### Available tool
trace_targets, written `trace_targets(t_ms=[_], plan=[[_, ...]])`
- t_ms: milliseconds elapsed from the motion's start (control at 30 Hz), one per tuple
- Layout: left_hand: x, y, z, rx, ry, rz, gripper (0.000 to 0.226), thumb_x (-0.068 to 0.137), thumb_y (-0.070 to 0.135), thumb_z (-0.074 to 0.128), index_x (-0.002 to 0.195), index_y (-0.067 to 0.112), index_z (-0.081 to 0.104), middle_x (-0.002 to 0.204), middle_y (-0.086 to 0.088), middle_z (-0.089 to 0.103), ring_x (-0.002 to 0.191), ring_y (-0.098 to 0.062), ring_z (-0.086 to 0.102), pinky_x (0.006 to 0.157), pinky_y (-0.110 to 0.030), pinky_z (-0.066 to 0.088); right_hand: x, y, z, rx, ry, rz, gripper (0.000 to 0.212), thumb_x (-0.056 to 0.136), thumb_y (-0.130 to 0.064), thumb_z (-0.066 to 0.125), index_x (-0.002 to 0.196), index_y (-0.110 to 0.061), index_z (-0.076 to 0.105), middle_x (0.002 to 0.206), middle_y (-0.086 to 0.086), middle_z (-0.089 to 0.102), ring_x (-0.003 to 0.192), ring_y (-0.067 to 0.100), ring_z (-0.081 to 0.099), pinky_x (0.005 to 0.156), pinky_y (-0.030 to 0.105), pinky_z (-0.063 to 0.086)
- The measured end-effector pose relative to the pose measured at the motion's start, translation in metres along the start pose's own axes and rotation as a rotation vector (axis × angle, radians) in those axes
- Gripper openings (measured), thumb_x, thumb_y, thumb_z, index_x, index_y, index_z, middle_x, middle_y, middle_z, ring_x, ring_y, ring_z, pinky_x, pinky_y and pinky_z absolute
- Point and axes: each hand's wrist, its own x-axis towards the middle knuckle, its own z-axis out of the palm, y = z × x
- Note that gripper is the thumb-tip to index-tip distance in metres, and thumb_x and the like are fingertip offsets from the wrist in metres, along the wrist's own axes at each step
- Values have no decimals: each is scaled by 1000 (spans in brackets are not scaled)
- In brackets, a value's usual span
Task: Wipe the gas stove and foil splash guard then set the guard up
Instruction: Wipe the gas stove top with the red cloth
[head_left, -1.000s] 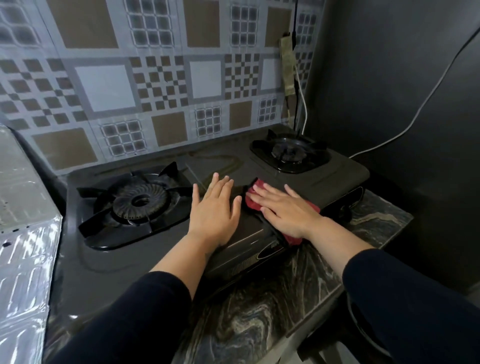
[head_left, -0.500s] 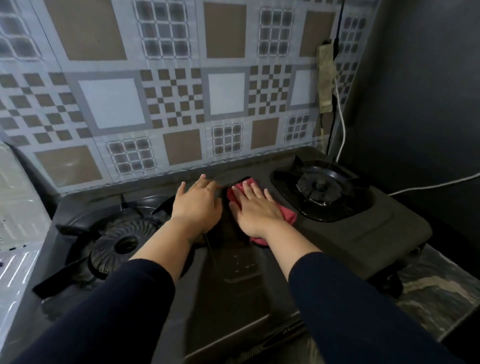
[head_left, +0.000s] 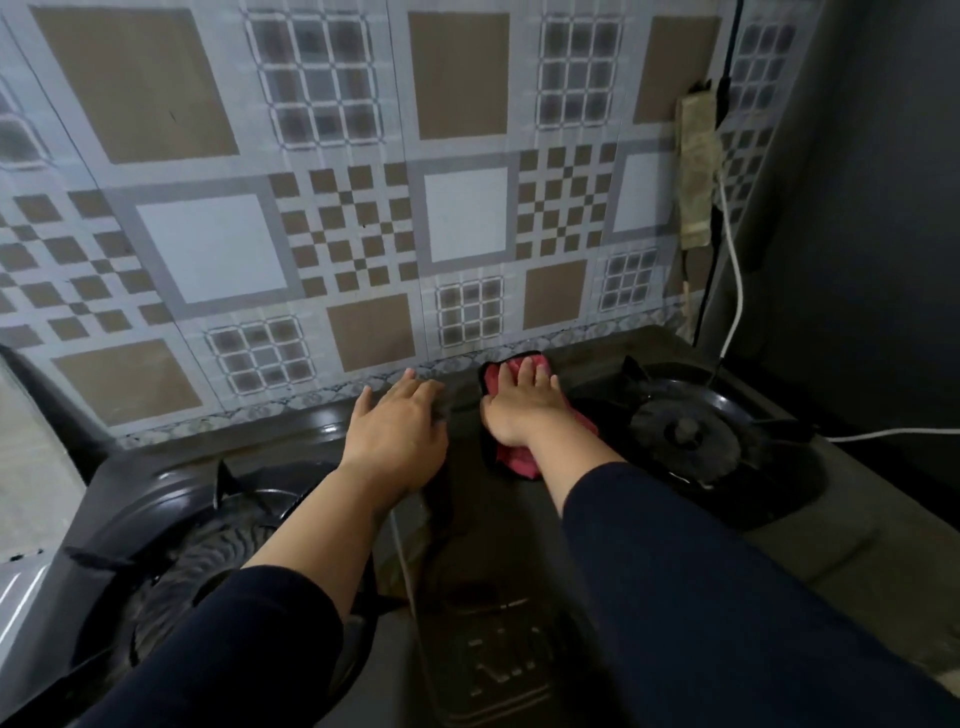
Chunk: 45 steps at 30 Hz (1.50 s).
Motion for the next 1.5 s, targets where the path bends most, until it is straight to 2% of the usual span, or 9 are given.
trace_targets(t_ms=[100, 200, 467, 633, 767, 933, 1233, 1367, 1500], plan=[[11, -3, -3, -9, 11, 32, 50, 99, 28, 41, 148, 24, 30, 159, -4, 23, 148, -14, 15, 120, -44, 3, -2, 11, -14, -65, -75, -111, 64, 98, -35, 26, 151, -14, -3, 159, 12, -14, 146, 29, -15, 119, 44, -5], [19, -4, -2, -46, 44, 48, 48, 99, 27, 41, 147, 25, 32, 159, -5, 24, 148, -15, 17, 120, -44, 4, -8, 8, 9, -43, 46, -172, 63, 99, -35, 22, 151, -12, -4, 159, 7, -15, 147, 23, -13, 119, 41, -5], [36, -7, 11, -11, 64, 81, 53, 99, 31, 41, 149, 25, 26, 161, -4, 20, 149, -14, 12, 120, -44, 2, 58, -4, 4, 135, 193, 364, 72, 97, -43, 28, 149, -5, -5, 158, 16, -14, 146, 34, -12, 117, 46, -10], [56, -8, 15, -15, 3, 142, 52, 99, 32, 42, 149, 27, 27, 160, 2, 21, 149, -9, 3, 120, -46, -2, 104, 42, -25, 206, 164, 604, 88, 91, -56, 38, 150, -7, -6, 159, 13, -13, 146, 33, -12, 115, 46, -10], [74, -2, 17, -32, 10, 177, 51, 99, 32, 42, 148, 28, 27, 160, 1, 20, 149, -9, 2, 120, -46, -2, 123, 84, -39, 185, 138, 759, 90, 91, -61, 37, 150, -10, -8, 159, 12, -14, 146, 34, -11, 116, 48, -7], [85, 1, 20, -36, -38, 179, 51, 99, 30, 43, 148, 28, 28, 160, 2, 22, 149, -10, 3, 120, -49, -2, 125, 88, -43, 166, 136, 832, 88, 91, -63, 33, 150, -12, -7, 159, 14, -13, 145, 38, -9, 115, 52, -7], [67, -4, 0, -34, -29, 102, 53, 96, 23, 46, 147, 26, 31, 159, -5, 24, 149, -14, 8, 121, -48, 1, 87, 14, -18, 84, 116, 575, 77, 95, -54, 27, 151, -10, -4, 158, 19, -13, 144, 42, -10, 114, 54, -7], [34, -15, -12, 15, -7, 32, 53, 96, 24, 43, 148, 23, 30, 159, -6, 24, 149, -14, 9, 121, -48, 4, 36, -34, 9, -5, 113, 274, 66, 100, -44, 25, 151, -13, -2, 159, 17, -10, 145, 41, -6, 116, 52, -5], [-10, -35, -13, 81, -72, -113, 54, 97, 32, 38, 149, 22, 28, 159, -2, 24, 150, -15, 7, 119, -51, 3, -15, -44, 31, 14, 96, -96, 55, 101, -39, 14, 152, -22, 2, 161, 4, -9, 147, 29, -7, 118, 45, -6]])
